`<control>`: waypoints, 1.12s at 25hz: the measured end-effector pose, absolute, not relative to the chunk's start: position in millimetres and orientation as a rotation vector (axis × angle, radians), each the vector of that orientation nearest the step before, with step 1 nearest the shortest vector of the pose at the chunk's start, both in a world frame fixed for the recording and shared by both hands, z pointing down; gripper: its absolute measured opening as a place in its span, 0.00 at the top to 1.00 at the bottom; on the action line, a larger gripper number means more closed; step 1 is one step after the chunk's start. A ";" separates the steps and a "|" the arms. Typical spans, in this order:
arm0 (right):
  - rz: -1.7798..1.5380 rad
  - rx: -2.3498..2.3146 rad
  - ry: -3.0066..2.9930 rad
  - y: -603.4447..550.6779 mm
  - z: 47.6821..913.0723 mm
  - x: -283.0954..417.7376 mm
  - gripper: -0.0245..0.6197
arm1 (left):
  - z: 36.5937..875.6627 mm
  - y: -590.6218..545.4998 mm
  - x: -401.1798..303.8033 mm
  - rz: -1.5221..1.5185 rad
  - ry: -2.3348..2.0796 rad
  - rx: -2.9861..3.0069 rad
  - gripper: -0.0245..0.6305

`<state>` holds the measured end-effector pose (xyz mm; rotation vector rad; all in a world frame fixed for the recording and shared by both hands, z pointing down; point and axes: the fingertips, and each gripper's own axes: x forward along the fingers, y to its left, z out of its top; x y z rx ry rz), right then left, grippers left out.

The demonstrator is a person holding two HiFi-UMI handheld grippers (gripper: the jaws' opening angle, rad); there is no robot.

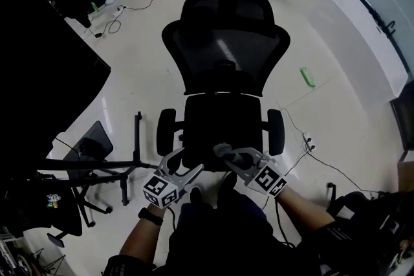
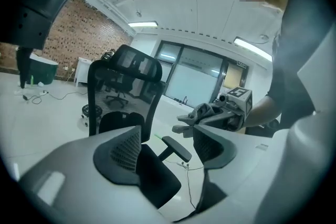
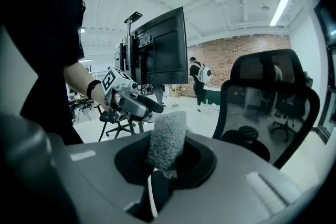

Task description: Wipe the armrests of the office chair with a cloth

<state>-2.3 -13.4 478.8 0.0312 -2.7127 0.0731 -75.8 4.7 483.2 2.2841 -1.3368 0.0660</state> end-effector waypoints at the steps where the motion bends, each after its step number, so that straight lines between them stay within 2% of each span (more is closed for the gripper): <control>1: 0.079 0.044 -2.727 -8.0 473.5 0.4 0.90 | 478.6 8.9 -71.0 0.068 -1.323 2.294 0.45; 10: 0.050 0.189 -2.886 75.4 401.7 1.3 0.90 | 423.5 74.0 -62.8 0.080 -1.234 2.471 0.45; 17: 0.110 0.392 -2.966 163.9 347.0 -9.5 0.90 | 373.8 171.1 -70.7 0.035 -1.134 2.648 0.45; 28: 0.124 0.559 -2.978 278.1 315.9 3.9 0.90 | 333.5 274.4 -61.7 -0.070 -1.037 2.718 0.45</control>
